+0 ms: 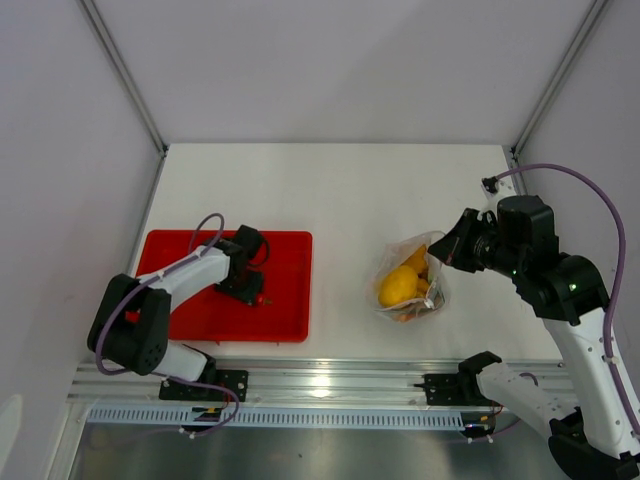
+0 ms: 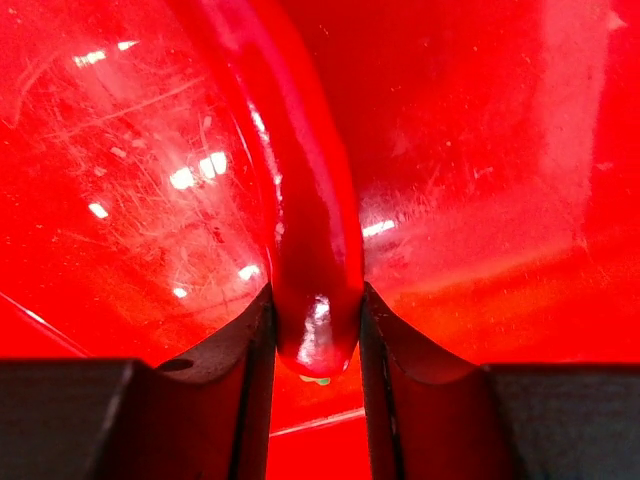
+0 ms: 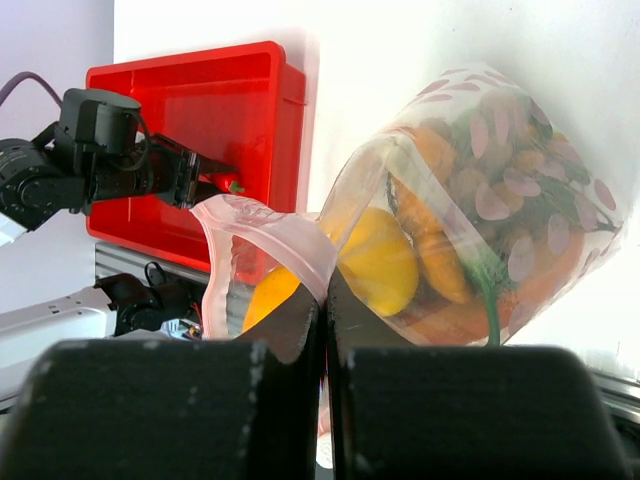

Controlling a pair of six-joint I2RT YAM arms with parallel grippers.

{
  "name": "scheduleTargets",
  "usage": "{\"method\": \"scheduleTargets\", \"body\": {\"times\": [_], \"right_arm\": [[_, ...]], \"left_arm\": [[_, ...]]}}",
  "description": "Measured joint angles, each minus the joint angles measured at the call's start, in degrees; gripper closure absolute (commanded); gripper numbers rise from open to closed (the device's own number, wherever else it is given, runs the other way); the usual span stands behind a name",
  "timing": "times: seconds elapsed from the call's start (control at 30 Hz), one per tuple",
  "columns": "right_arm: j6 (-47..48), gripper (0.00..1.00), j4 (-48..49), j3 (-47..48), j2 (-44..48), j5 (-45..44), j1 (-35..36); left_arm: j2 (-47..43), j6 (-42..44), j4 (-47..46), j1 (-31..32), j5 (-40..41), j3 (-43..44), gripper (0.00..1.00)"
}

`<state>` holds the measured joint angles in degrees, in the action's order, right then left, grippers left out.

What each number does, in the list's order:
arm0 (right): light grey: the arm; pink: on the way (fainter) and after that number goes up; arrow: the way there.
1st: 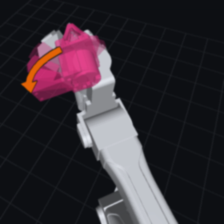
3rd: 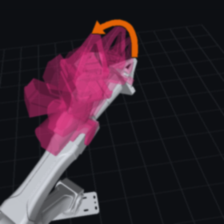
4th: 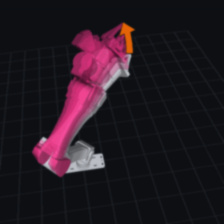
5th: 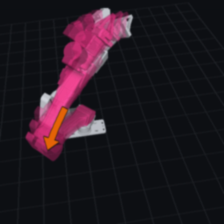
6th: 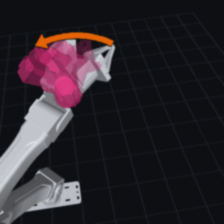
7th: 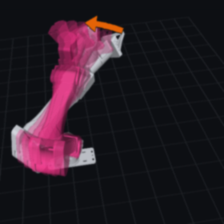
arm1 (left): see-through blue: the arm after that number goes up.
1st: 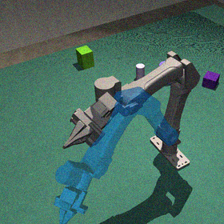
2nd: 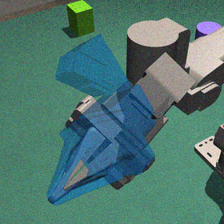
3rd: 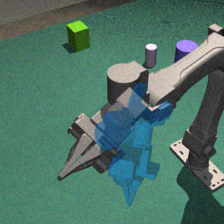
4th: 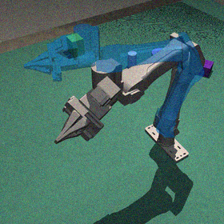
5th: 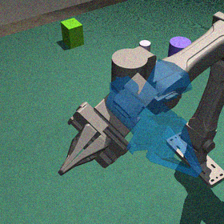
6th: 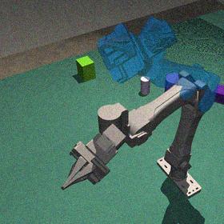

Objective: Place the food in the zip-top bag and seal the zipper
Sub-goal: Pick up the fake vegetable from the bin, then place the fake vegetable in the zipper food storage bag.

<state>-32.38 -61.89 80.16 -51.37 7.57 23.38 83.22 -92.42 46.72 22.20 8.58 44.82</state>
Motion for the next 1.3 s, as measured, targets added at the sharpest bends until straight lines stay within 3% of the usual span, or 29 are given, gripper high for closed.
{"method": "scheduleTargets", "body": {"times": [0.27, 0.4, 0.53, 0.7, 0.97, 1.13, 1.3], "right_arm": [[0.0, 1.00, 0.0, -0.2, -0.1, 0.0, 0.0], [0.0, 1.00, 0.1, -0.2, -0.4, 0.0, 0.0], [-0.1, 1.00, 0.1, -0.2, -1.0, 0.0, 0.0], [-0.1, 1.00, 0.1, -0.2, -1.6, 0.0, 0.0], [-0.1, 1.00, 0.1, -0.2, -1.7, -0.4, 0.0], [-0.1, 1.00, 0.2, -0.2, -2.2, -0.5, 0.0], [0.0, 1.00, 0.5, -0.2, -2.8, -0.5, 0.0]], "left_arm": [[-13.0, 6.6, 1.0, 0.6, 0.0, 1.4, 0.99], [-20.7, 14.3, 0.8, 4.1, 0.7, 7.8, 0.99], [-27.8, 24.3, -5.8, 8.2, -2.4, 10.2, 0.99], [-33.4, 37.3, -20.9, 10.5, -19.0, 7.4, 0.99], [-33.6, 49.5, -36.4, 11.5, -49.2, 5.8, 0.99], [-33.3, 53.5, -41.5, 13.9, -64.0, 5.9, 1.00], [-30.0, 55.5, -42.0, 19.4, -72.1, 8.3, 0.99]]}}
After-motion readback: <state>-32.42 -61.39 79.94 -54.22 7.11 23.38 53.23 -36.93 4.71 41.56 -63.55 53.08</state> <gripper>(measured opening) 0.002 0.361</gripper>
